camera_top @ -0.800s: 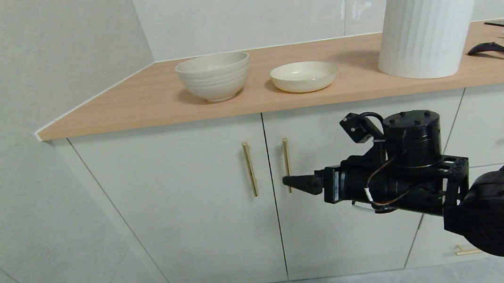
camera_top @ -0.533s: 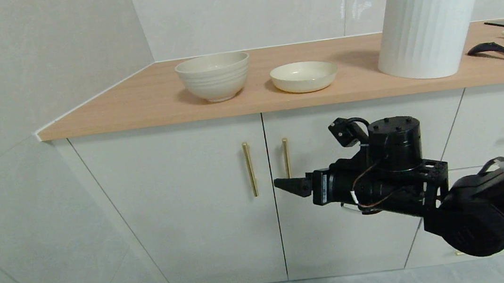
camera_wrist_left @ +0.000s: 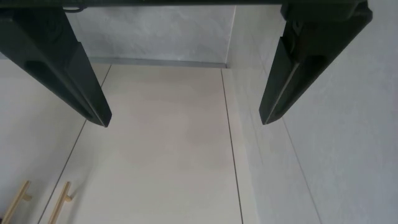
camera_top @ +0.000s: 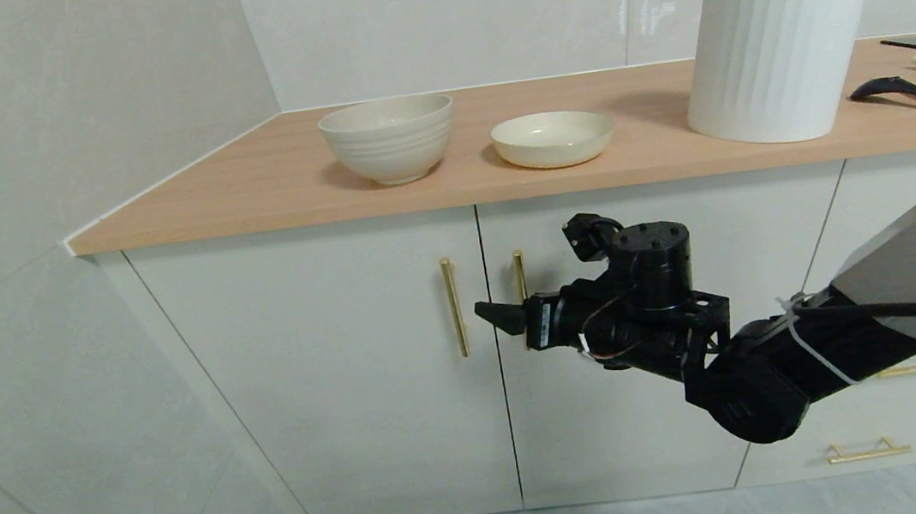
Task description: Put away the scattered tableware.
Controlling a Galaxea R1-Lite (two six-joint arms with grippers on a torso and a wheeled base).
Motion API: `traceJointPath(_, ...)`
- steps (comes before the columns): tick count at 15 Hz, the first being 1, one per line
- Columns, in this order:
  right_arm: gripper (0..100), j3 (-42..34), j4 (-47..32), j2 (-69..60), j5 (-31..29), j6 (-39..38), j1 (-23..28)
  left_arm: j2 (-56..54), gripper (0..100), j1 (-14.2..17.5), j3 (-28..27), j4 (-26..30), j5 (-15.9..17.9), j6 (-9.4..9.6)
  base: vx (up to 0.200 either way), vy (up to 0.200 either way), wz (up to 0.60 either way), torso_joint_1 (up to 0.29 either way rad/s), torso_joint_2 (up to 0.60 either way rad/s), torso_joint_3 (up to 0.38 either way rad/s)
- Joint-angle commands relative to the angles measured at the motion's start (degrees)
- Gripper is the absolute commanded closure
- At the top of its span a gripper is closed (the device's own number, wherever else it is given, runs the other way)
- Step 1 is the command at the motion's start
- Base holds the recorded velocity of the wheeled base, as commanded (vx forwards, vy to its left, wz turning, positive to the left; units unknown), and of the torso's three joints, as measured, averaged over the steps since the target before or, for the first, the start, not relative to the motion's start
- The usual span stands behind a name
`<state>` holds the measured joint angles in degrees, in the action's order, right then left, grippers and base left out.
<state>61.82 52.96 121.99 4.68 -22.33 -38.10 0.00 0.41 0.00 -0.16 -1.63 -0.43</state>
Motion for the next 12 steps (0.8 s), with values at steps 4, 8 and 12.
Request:
traceJointPath(4,0,2.43,0.04,1.32,0.15,-0.08,-0.75,0.00,0,0.02,0.00,-0.02,-0.04,-0.01,0.000,0.000,0.00,0.000,0.00,0.000)
traceJointPath(8,0,4.36,0.04,2.20,0.15,-0.43,-1.19,0.00,0,0.02,0.00,-0.02,-0.04,-0.01,0.000,0.000,0.00,0.000,0.00,0.000)
traceJointPath(12,0,3.84,2.06,2.02,0.15,-0.61,-2.51,0.00,0,0.02,0.00,-0.02,-0.04,-0.01,0.000,0.000,0.00,0.000,0.00,0.000)
